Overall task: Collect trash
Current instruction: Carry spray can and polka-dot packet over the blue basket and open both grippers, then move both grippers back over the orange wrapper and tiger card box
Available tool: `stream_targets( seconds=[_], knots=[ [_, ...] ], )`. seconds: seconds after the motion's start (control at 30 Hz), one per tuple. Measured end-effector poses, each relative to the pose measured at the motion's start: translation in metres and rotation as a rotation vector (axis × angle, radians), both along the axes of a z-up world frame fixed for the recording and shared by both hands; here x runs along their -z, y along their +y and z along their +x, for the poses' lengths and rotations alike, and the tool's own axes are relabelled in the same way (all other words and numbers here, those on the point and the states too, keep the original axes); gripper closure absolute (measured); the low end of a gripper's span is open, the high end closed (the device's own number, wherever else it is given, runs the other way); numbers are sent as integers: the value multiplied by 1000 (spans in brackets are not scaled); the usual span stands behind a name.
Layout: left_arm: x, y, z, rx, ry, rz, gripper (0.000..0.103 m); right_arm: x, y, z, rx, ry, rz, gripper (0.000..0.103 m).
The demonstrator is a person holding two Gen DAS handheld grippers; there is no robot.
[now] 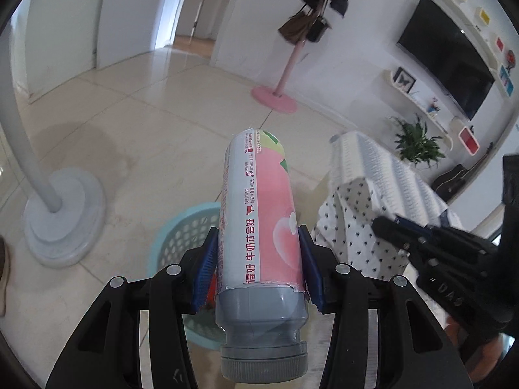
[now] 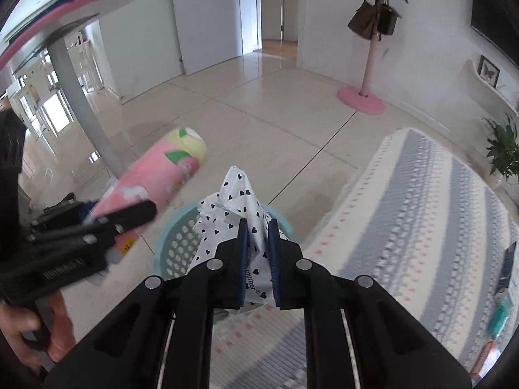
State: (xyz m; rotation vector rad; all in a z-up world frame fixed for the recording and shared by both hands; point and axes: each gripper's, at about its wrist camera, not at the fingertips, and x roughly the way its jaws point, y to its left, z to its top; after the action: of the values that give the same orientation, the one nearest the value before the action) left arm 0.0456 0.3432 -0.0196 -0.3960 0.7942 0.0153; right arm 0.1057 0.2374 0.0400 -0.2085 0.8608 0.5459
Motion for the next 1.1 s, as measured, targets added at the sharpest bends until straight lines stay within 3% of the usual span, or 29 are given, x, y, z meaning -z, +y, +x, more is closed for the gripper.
stream_targets(
  seconds=[0.23,0.33,0.43,0.57,0.8,1.1],
  knots=[
    [36,13,12,-14,67,1,55,16,12,19,-2,70,20,92],
    [36,16,14,-30,63,19,39,21,18,20,-19,84,6,89],
    [31,21,12,-48,53,8,37,25,17,20,-11,97,11,80],
    [23,17,3,-49,32,32,37,22,8,15,-6,89,22,80],
    [-12,-3,-14,-41,-44,71,38,2,-19,3,4,59,55,80],
    [-77,-72,-36,60,-176,100,38,-58,-119,-44,108,-58,123,80]
  ],
)
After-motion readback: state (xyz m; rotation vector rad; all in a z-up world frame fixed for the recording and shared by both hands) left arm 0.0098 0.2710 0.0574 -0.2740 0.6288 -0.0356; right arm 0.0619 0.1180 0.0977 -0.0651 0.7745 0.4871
